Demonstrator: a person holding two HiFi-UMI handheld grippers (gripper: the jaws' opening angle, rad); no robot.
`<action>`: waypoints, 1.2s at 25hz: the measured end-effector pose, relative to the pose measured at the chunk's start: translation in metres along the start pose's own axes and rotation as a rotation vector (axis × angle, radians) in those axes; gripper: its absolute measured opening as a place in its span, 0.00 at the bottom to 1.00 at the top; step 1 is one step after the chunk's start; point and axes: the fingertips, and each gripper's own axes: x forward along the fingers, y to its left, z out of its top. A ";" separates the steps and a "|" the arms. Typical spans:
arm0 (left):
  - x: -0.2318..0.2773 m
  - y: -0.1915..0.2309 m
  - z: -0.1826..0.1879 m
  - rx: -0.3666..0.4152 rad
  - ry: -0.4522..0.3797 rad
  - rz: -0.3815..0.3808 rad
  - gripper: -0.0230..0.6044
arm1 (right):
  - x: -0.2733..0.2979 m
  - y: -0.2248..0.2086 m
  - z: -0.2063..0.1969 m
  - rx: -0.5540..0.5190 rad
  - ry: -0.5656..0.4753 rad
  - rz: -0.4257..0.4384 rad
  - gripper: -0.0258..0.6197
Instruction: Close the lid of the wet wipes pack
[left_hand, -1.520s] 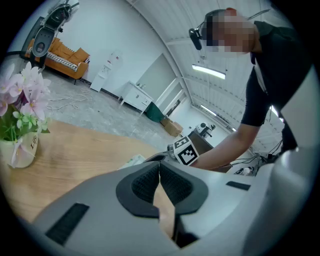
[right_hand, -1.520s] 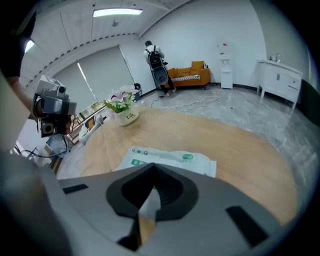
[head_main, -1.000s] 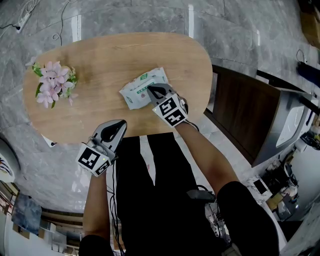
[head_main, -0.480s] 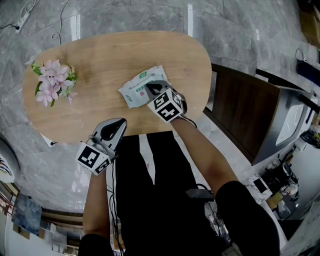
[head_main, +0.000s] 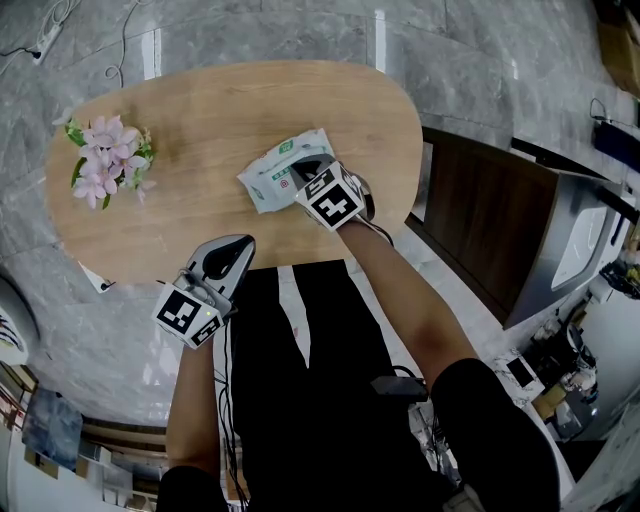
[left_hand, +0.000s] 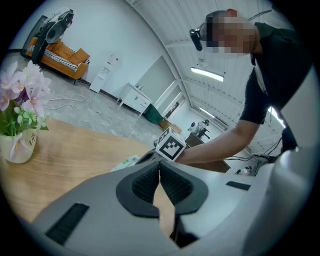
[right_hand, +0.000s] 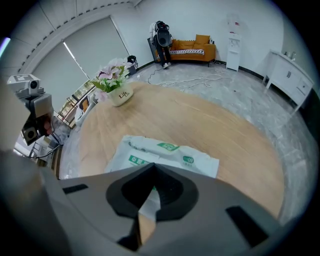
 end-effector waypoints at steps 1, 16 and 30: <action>0.000 -0.001 0.001 0.001 -0.003 0.001 0.06 | 0.000 0.000 0.000 0.002 -0.001 0.005 0.06; -0.009 0.000 -0.008 -0.009 -0.007 0.013 0.06 | -0.005 0.010 -0.004 0.028 -0.072 -0.002 0.06; -0.002 -0.002 0.000 -0.015 -0.018 -0.001 0.06 | 0.003 0.008 -0.002 -0.012 0.049 -0.027 0.06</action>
